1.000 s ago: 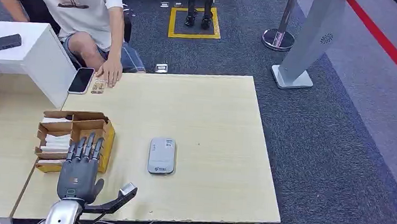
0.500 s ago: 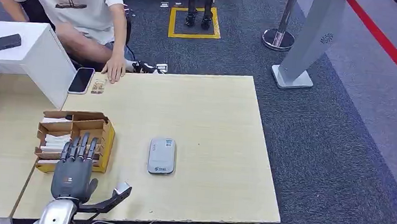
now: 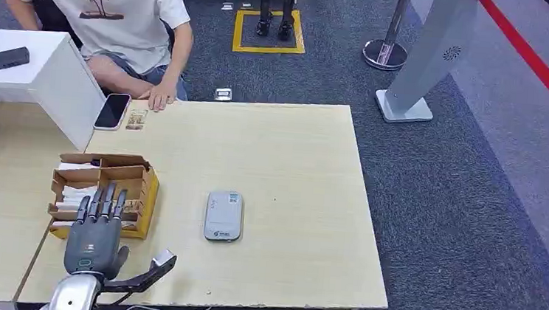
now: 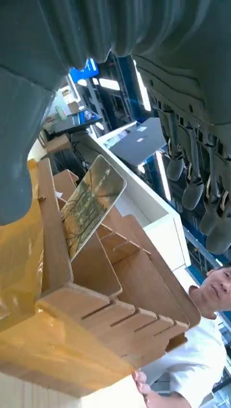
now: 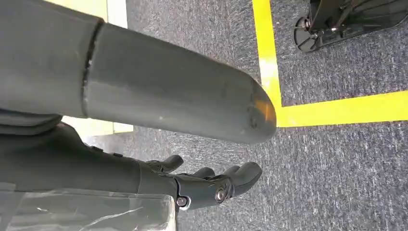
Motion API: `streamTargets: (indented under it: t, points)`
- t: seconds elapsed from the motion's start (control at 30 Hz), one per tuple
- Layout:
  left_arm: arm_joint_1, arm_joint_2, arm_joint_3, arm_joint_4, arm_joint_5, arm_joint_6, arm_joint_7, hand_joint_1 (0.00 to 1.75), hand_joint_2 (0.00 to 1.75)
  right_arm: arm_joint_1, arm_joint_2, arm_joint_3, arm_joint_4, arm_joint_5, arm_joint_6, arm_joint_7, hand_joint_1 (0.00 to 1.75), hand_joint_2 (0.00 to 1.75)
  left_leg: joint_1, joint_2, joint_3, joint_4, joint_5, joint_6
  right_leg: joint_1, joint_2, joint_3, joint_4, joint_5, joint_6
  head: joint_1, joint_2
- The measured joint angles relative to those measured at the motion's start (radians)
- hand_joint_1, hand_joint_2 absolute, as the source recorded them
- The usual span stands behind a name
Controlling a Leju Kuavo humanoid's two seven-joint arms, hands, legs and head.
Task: Pass the card to the sensor for recognition and then transmit it.
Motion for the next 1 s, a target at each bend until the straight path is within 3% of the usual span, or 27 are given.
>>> streamTargets:
  t: [0.23, 1.0]
  points:
    - [0.013, 0.007, 0.014, -0.013, 0.0, -0.011, 0.019, 0.0, 1.75, 0.0, 0.0, 0.0, 0.0, -0.003, 0.0, 0.002, 0.0, 0.0, 0.0, 0.0, 0.0, 0.0, 0.0, 0.0, 0.0, 0.0, 0.0, 0.0, 0.0, 0.0, 0.0, 0.0]
    - [0.03, 0.002, 0.043, -0.033, 0.0, -0.007, 0.001, 0.0, 1.75, 0.0, 0.0, 0.0, 0.0, -0.002, -0.003, 0.007, 0.0, 0.0, 0.0, 0.0, 0.0, 0.0, 0.0, 0.0, 0.0, 0.0, 0.0, 0.0, 0.0, 0.0, 0.0, 0.0]
